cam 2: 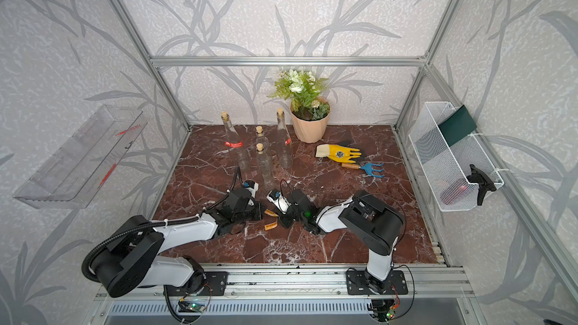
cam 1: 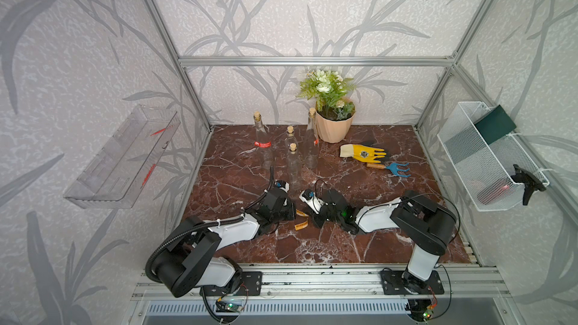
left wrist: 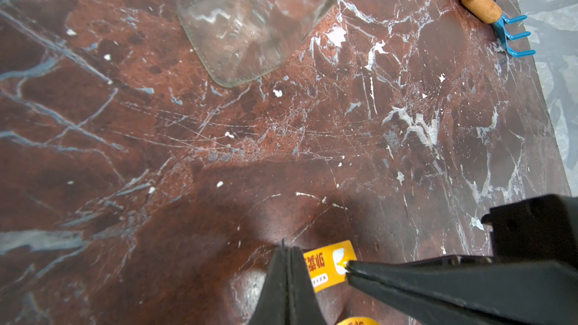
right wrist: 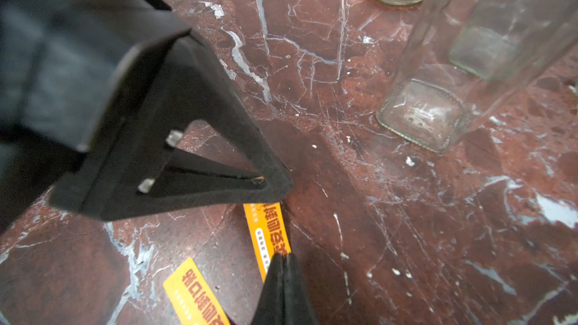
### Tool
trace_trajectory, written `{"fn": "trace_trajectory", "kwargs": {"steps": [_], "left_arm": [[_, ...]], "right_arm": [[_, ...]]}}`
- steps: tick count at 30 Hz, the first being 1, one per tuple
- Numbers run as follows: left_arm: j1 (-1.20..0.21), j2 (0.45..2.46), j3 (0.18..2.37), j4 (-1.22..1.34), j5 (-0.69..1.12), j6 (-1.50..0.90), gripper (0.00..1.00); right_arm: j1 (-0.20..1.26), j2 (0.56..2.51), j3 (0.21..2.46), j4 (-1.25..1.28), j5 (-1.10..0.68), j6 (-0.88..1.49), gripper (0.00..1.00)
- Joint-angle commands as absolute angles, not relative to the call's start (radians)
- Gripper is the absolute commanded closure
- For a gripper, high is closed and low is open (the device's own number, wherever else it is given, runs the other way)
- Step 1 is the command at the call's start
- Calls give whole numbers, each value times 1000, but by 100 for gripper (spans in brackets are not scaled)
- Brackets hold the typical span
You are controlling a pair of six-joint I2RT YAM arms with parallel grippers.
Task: Remove the label from the bottle
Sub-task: Place the label at the center of the board.
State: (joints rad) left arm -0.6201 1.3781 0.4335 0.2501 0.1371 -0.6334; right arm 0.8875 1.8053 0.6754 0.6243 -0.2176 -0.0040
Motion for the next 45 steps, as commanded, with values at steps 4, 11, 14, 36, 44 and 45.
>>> {"fn": "trace_trajectory", "kwargs": {"steps": [4,11,14,36,44,45], "left_arm": [[-624,1390,459,241,141,-620,95],[-626,1384,456,240,138,-620,95],[-626,1381,454,239,137,-620,95],[-628,1316,449,193,81,-617,93],[-628,1257,432,176,31,-624,86],[-628,1257,431,176,28,-626,85]], "right_arm": [[876,1836,708,646,-251,15,100],[873,1855,719,635,-262,18,100],[872,1861,720,629,-268,20,100],[873,1892,712,617,-265,20,100],[873,1898,708,623,-273,18,100],[872,1898,708,623,-273,17,100]]}}
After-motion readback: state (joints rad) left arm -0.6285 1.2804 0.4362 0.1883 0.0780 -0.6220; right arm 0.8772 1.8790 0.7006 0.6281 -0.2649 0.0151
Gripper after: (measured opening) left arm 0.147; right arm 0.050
